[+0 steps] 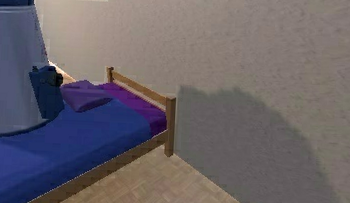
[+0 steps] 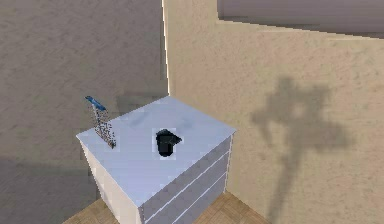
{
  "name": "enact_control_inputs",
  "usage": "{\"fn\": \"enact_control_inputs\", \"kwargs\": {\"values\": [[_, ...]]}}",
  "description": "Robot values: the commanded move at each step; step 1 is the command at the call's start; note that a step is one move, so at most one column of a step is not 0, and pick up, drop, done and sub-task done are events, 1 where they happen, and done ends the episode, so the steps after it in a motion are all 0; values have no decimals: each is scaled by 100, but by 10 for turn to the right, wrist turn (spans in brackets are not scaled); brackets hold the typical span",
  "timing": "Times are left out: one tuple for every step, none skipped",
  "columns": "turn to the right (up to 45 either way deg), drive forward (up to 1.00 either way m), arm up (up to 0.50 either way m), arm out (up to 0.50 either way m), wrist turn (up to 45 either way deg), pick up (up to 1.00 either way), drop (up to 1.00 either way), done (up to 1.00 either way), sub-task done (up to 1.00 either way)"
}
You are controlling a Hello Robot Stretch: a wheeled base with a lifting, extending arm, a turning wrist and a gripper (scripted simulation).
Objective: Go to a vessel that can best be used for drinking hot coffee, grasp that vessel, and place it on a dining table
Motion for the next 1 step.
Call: {"fn": "enact_control_inputs", "kwargs": {"values": [[0, 0, 0, 50, 0, 0, 0, 0, 0]]}}
